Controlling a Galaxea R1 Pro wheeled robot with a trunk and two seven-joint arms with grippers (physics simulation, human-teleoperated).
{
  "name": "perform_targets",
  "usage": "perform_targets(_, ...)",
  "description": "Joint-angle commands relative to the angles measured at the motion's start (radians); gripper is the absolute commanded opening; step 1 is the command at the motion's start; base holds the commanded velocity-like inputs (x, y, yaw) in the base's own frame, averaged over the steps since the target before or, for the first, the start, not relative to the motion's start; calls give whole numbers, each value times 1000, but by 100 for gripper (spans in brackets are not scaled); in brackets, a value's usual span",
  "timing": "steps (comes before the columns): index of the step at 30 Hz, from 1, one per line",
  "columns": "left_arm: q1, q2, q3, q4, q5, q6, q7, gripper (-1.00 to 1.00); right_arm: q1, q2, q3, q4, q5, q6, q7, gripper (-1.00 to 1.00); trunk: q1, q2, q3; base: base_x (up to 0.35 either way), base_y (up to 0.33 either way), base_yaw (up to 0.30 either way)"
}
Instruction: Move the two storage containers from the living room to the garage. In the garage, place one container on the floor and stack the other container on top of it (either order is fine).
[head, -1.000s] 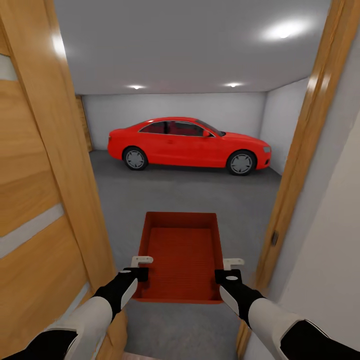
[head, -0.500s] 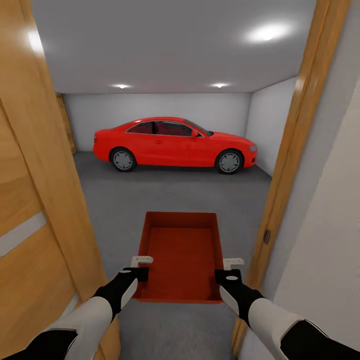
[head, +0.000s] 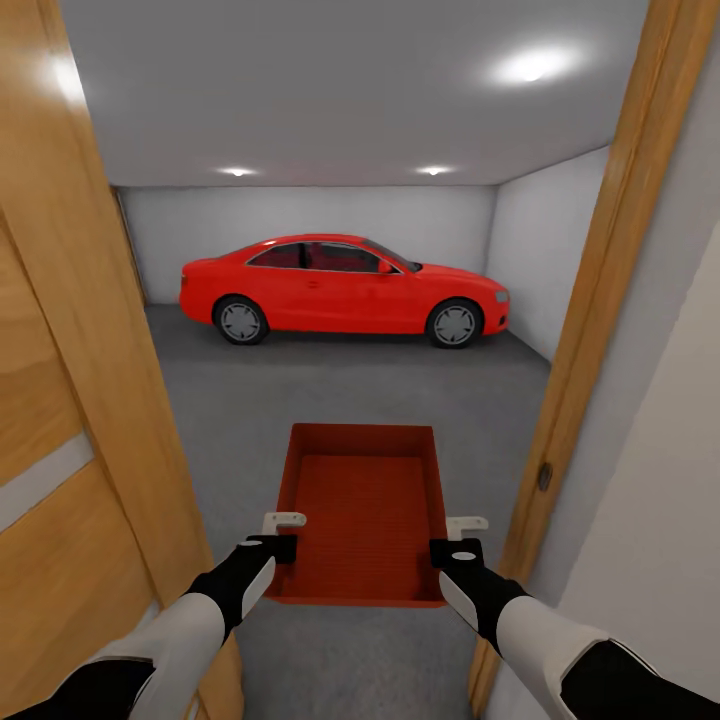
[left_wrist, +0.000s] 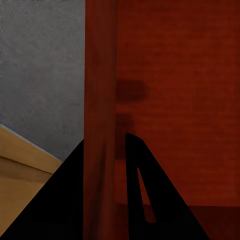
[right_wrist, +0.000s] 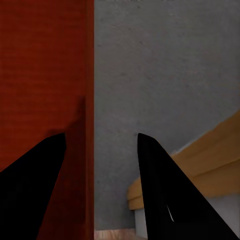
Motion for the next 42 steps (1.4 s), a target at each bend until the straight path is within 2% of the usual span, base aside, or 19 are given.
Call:
perform_targets(1,0,0,10,-1,-6,7,9,-100,-1,0,-27,-11,1,5,40,-100,0,-2,-2,13,27,0)
perform_targets(9,0,0,10,-1,-6,7,9,-100,-1,0,-27,-10,1,5,40,-100,0,-2,-2,58,98,0)
perform_targets(38,0,0,10,-3,-8,7,9,-100,-1,0,-28,-10,1,5,38,-100,0,-2,-2,2,1,0)
perform_targets(42,0,0,12,-2,-8,7,12,-100,-1,0,-28,-11,1,5,38,-100,0,-2,-2,271,0,0)
